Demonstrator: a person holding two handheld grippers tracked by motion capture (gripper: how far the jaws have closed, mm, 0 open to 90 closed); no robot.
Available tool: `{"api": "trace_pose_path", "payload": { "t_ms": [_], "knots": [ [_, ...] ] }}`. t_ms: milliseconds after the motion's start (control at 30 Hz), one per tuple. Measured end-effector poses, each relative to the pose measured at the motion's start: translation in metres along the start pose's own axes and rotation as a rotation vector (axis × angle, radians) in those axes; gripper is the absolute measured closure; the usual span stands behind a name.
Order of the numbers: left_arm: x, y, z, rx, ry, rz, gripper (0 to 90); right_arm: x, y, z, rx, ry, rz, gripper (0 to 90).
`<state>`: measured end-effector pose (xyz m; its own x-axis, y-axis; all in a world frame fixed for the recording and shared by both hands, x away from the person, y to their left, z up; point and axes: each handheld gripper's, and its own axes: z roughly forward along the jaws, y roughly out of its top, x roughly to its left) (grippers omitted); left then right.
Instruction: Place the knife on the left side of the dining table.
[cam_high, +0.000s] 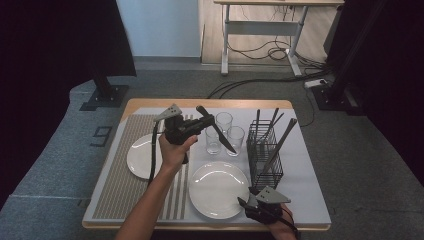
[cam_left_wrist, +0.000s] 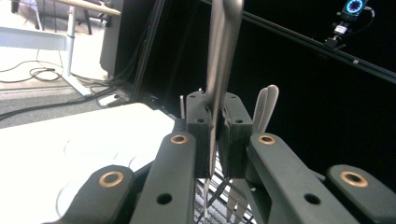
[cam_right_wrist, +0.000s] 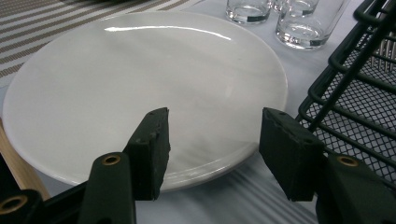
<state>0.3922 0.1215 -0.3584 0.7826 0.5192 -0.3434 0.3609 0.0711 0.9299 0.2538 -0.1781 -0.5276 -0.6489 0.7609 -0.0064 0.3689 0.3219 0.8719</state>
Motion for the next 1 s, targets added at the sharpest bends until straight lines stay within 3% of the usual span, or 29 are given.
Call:
{"api": "trace_pose_path", "payload": {
  "t_ms": [433, 1000],
  "knots": [
    [0.012, -0.015, -0.017, 0.006, 0.031, -0.021, 84.1, 0.003, 0.003, -0.005, -0.029, 0.006, 0.007, 43.1],
    [0.026, -0.036, -0.04, 0.007, 0.066, -0.056, 84.1, 0.005, 0.002, 0.0, -0.015, 0.008, 0.002, 43.1]
  ]
}}
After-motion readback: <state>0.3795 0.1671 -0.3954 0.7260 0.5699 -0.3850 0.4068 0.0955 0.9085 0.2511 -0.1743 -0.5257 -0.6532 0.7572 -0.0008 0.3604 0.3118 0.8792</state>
